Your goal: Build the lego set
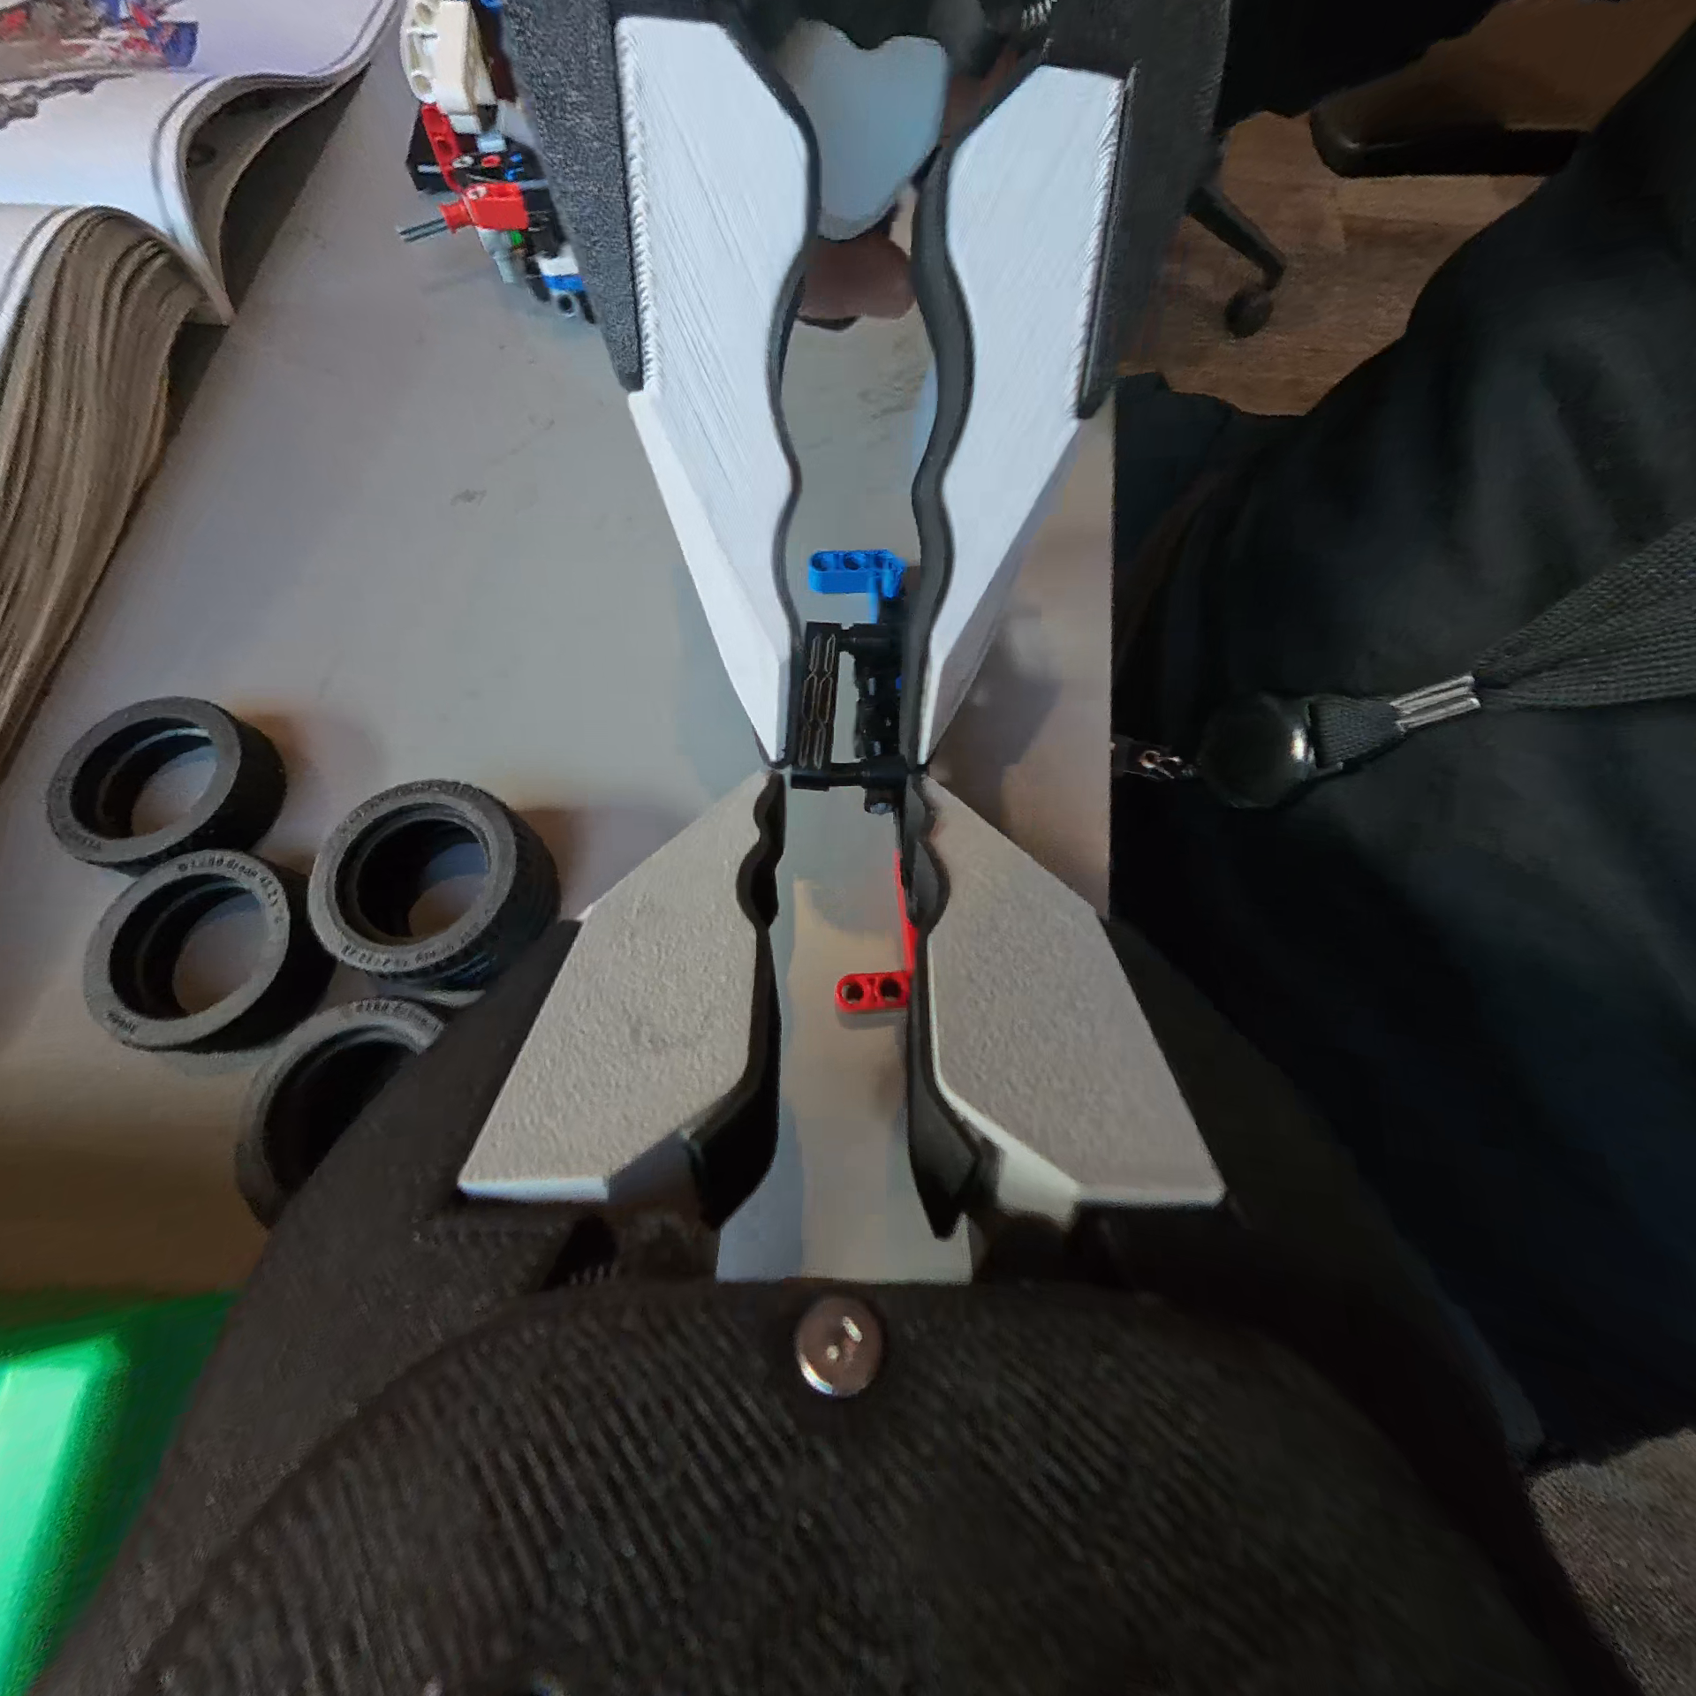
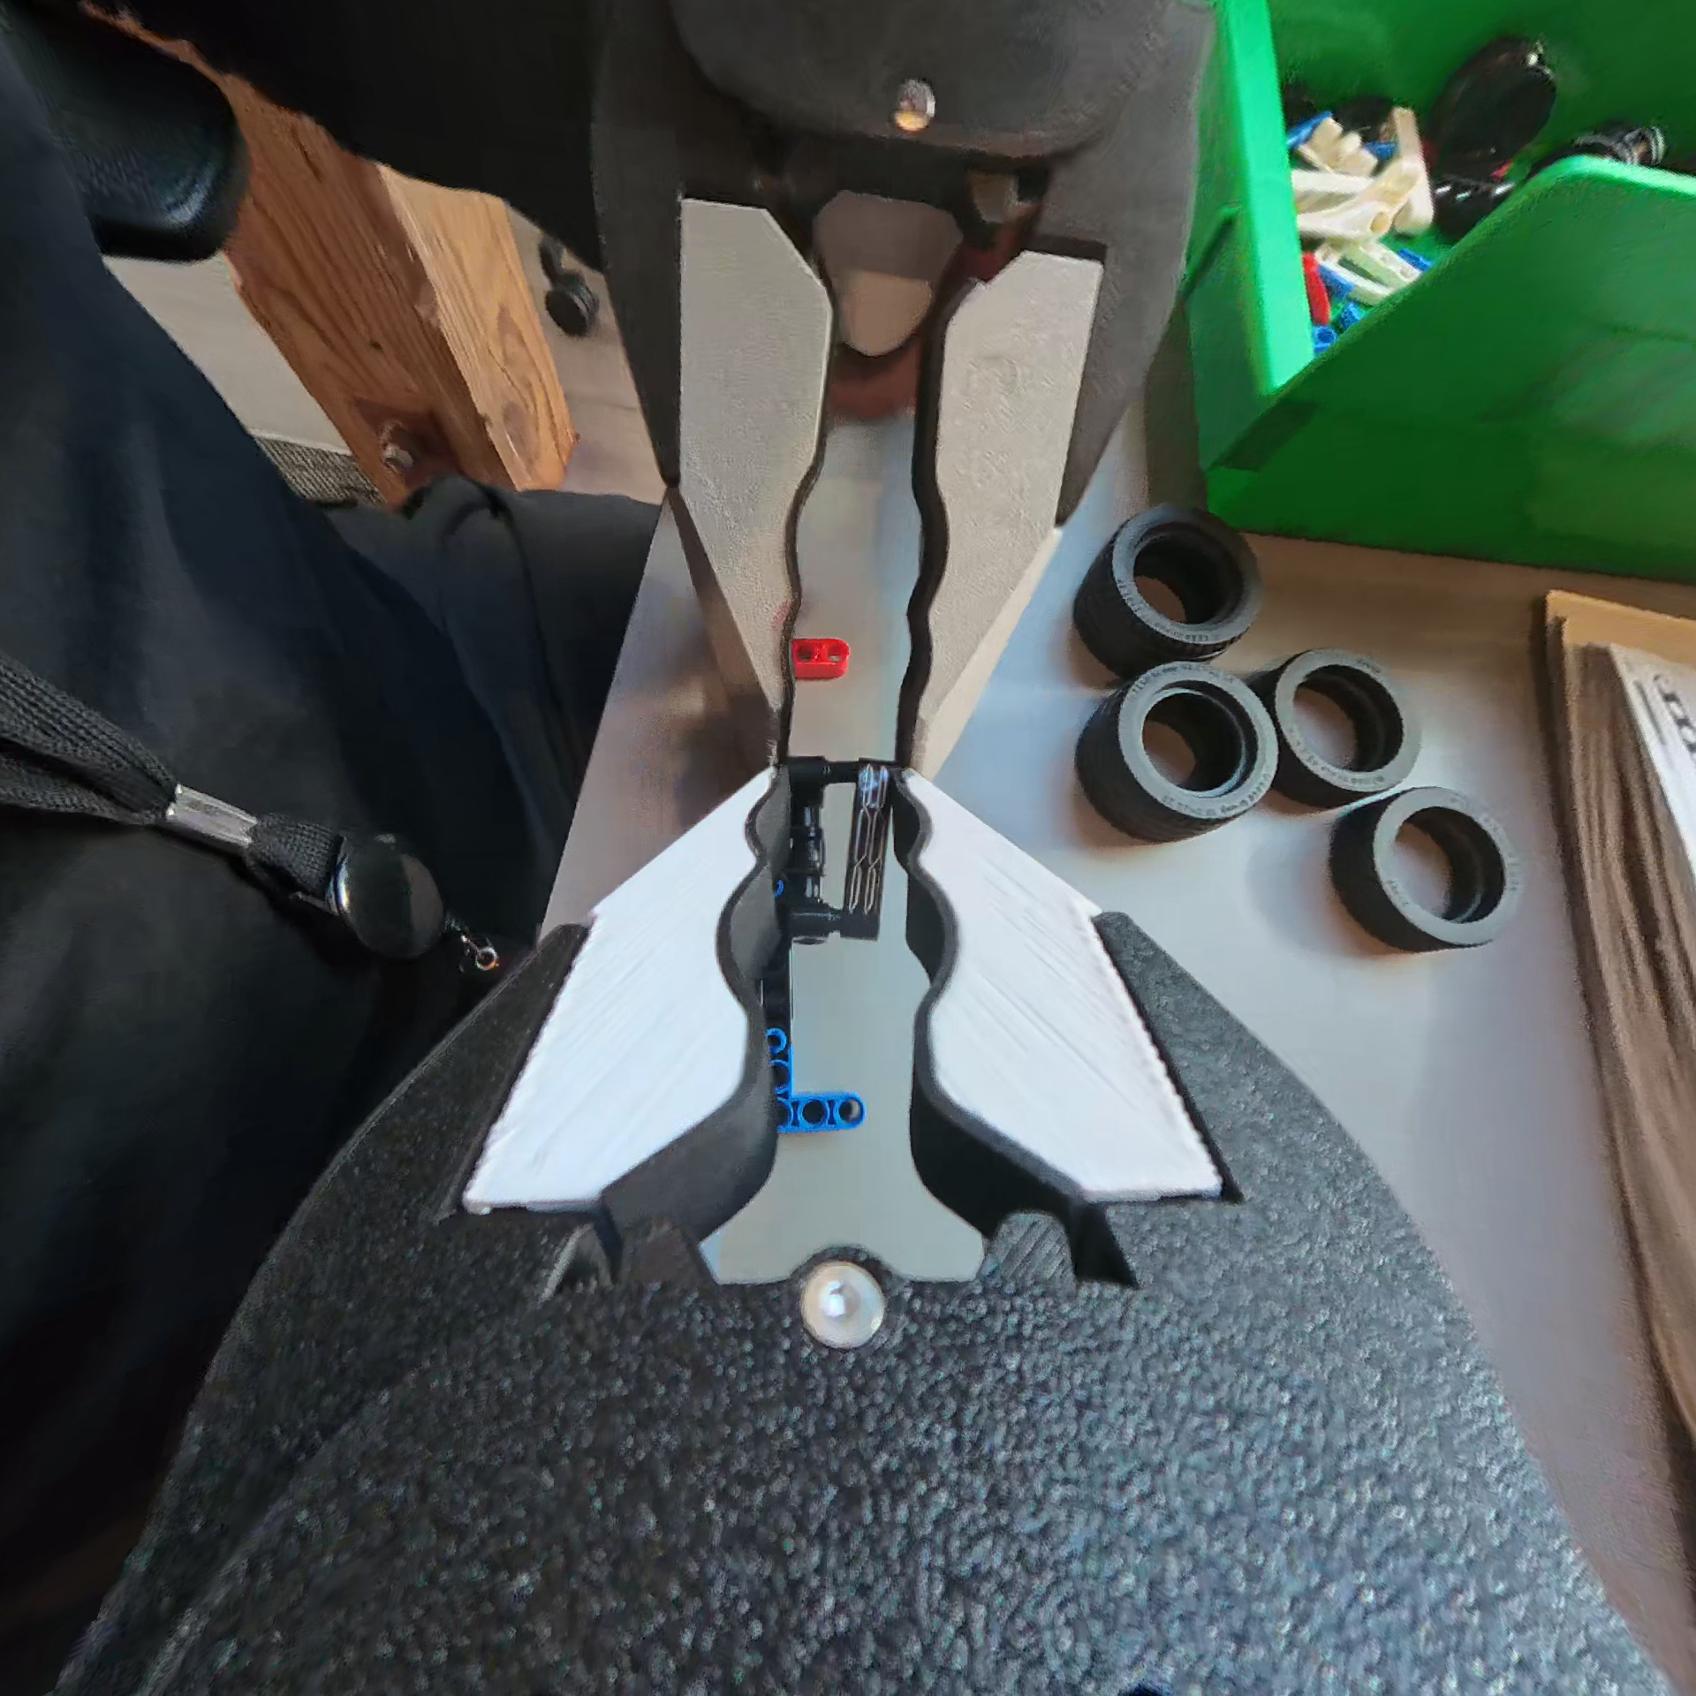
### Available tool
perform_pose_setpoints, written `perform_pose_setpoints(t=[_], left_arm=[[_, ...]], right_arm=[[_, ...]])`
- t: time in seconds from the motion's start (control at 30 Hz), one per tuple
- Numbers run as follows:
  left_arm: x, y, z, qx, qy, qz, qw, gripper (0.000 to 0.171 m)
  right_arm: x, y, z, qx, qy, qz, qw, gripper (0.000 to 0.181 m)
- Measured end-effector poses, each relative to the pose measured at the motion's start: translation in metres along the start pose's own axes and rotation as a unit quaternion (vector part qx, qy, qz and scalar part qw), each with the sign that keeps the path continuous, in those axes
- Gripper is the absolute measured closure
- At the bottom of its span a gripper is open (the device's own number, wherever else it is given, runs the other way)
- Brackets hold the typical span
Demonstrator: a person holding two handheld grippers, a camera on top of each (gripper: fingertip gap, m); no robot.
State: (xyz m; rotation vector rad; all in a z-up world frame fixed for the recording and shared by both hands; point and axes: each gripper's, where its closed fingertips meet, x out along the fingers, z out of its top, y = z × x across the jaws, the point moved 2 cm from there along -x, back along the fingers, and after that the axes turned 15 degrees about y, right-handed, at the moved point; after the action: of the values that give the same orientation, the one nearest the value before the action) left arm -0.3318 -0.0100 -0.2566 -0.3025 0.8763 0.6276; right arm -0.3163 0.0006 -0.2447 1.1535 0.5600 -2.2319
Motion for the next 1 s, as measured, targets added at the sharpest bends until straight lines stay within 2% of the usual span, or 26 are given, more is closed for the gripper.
perform_pose_setpoints(t=[0.07, 0.23, 0.37, 0.4, 0.47, 0.67, 0.87, 1.0], left_arm=[[-0.002, 0.002, -0.004, -0.010, 0.004, 0.032, 0.999, 0.146], [-0.006, -0.004, -0.009, -0.022, 0.007, 0.061, 0.998, 0.161], [-0.003, -0.013, -0.005, -0.009, 0.008, 0.059, 0.998, 0.164], [-0.002, -0.013, -0.004, -0.008, 0.008, 0.058, 0.998, 0.163], [-0.002, -0.012, -0.003, -0.010, 0.008, 0.057, 0.998, 0.166], [-0.005, -0.014, 0.000, 0.000, -0.007, 0.071, 0.997, 0.163], [-0.010, -0.014, 0.005, -0.038, -0.037, 0.023, 0.998, 0.165], [-0.008, -0.009, 0.005, -0.064, -0.034, 0.014, 0.997, 0.171]], right_arm=[[0.002, -0.001, -0.001, 0.004, 0.001, -0.001, 1.000, 0.160], [0.001, -0.004, -0.002, 0.004, 0.005, -0.004, 1.000, 0.160], [0.006, -0.002, -0.001, 0.028, 0.006, 0.027, 0.999, 0.144], [0.008, -0.003, -0.002, 0.031, 0.011, 0.029, 0.999, 0.144], [0.007, -0.002, -0.001, 0.025, 0.003, 0.028, 0.999, 0.158], [0.009, 0.000, -0.003, 0.006, 0.014, 0.018, 1.000, 0.156], [0.008, 0.001, -0.004, -0.005, 0.010, 0.017, 1.000, 0.157], [0.010, 0.000, -0.003, -0.008, 0.009, 0.015, 1.000, 0.157]])
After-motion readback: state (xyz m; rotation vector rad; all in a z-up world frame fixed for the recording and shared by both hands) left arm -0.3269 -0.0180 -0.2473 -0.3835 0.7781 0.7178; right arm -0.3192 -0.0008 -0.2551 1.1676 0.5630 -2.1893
